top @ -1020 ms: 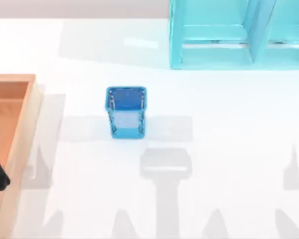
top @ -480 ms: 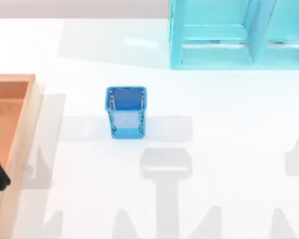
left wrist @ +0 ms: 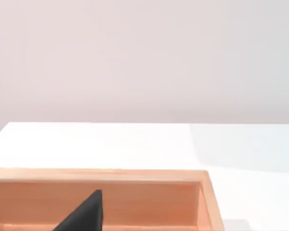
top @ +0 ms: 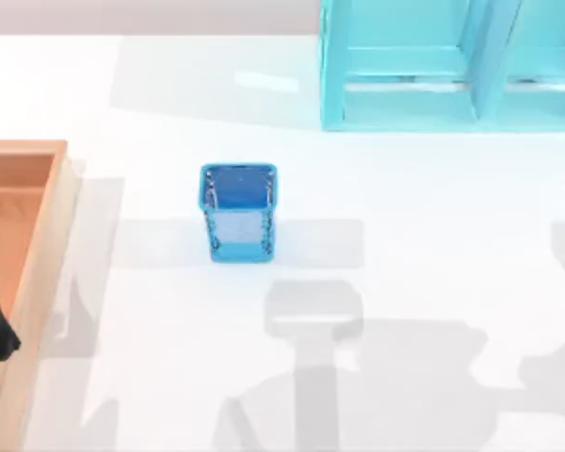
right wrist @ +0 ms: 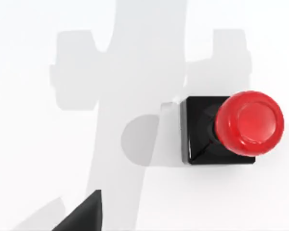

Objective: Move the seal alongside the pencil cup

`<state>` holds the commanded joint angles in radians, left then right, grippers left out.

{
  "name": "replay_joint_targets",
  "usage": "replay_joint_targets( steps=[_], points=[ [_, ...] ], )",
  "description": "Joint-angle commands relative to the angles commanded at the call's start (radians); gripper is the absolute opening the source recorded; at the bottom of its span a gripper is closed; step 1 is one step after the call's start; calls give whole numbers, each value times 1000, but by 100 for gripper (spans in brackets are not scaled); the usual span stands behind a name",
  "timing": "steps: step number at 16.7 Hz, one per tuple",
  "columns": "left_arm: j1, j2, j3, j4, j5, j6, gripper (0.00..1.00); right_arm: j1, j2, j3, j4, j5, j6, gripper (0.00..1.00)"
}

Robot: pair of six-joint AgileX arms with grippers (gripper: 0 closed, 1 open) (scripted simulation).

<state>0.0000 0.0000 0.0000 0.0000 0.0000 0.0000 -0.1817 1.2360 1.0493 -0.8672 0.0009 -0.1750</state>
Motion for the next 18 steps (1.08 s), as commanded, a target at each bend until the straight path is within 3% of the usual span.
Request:
replay_joint_targets(
  steps=[9,18],
  points=[
    [0,0,0,0,0,0,100,-93,597,533,-422,0,-85,100],
    [0,0,0,0,0,0,100,-96,641,557,-434,0,-90,100]
  ],
)
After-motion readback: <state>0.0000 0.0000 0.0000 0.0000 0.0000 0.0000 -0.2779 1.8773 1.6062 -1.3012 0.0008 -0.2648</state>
